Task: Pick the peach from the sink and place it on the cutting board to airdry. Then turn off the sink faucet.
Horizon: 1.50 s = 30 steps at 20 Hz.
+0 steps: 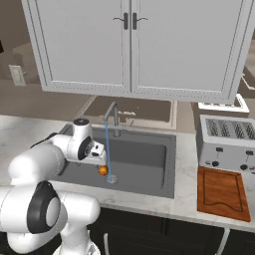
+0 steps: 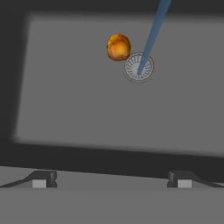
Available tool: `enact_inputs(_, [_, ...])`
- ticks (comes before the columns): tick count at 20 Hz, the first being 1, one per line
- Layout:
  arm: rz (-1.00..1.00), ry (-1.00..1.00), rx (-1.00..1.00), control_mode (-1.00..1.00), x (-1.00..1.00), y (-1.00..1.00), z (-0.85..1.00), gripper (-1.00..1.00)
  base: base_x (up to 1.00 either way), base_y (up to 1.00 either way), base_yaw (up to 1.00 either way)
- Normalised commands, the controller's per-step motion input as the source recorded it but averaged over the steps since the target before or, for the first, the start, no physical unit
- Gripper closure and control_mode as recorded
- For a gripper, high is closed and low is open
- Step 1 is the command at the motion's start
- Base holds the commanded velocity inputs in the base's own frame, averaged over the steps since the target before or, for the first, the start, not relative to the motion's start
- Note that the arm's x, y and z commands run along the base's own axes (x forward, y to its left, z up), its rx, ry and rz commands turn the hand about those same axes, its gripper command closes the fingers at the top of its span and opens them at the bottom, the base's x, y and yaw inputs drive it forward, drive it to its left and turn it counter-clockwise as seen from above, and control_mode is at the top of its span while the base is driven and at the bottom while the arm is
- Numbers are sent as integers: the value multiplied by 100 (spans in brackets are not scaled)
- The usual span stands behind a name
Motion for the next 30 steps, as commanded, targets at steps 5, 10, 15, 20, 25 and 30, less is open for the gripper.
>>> enact_inputs(5, [0, 0, 0, -100, 7, 2, -13, -100, 0, 0, 0])
enact_inputs(10, [0, 0, 0, -100, 6, 0, -10, -100, 0, 0, 0])
enact_inputs(15, [0, 0, 0, -100, 6, 0, -8, -100, 0, 0, 0])
enact_inputs(20, [0, 0, 0, -100, 5, 0, -5, -100, 0, 0, 0])
enact_inputs(25, [0, 0, 0, -100, 7, 0, -5, -100, 0, 0, 0])
enact_inputs(30, [0, 0, 0, -100, 6, 0, -6, -100, 0, 0, 0])
